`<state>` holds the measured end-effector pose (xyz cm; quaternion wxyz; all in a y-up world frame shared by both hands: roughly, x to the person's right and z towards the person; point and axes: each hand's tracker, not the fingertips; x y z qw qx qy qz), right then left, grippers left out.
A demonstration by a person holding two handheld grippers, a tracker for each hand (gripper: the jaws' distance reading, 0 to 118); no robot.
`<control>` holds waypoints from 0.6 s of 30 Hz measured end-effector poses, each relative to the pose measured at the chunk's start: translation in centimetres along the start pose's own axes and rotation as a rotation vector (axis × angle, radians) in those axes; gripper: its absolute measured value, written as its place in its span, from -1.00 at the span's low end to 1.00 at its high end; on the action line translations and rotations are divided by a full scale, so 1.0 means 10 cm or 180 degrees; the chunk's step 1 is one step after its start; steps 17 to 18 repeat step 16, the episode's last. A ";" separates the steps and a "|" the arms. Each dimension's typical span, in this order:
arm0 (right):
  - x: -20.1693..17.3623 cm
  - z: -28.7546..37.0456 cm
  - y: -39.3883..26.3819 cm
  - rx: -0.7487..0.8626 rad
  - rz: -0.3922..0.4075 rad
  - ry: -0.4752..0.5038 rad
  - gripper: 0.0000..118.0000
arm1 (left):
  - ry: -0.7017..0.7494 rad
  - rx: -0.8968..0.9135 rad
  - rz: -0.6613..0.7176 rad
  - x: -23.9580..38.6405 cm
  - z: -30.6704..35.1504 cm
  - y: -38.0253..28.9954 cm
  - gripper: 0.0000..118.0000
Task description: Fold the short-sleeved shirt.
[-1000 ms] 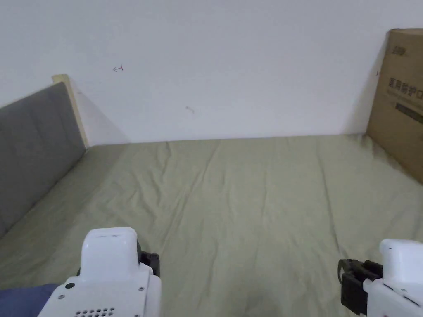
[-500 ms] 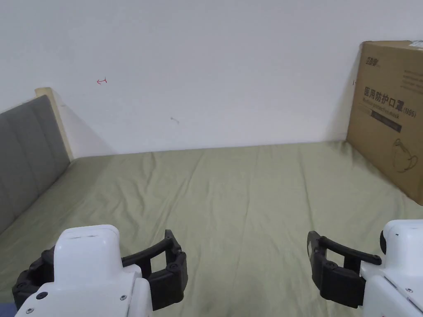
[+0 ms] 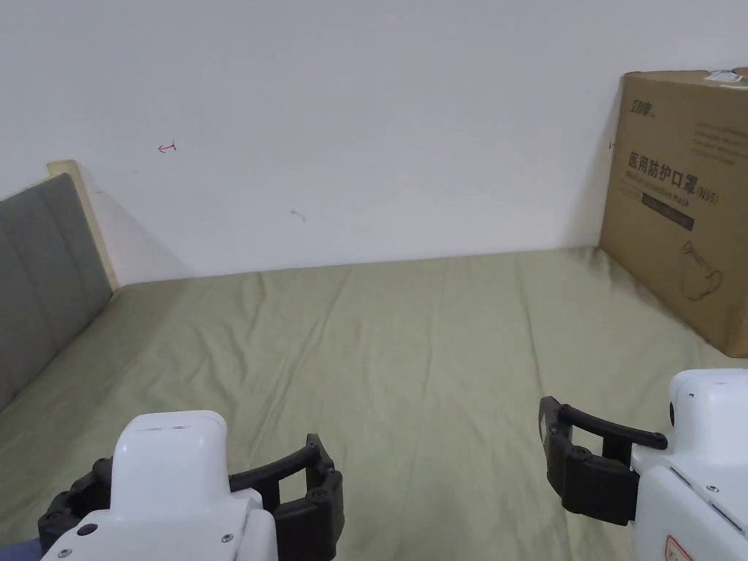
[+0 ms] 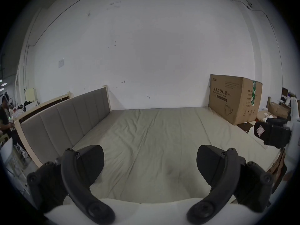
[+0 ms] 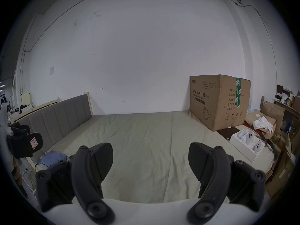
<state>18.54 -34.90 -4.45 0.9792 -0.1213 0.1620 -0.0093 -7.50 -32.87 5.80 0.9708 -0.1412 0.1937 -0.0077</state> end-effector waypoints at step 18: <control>-0.05 -0.03 0.01 -0.0093 -0.0027 0.0042 0.67 | 0.0112 0.0108 -0.0050 -0.08 -0.01 0.02 0.95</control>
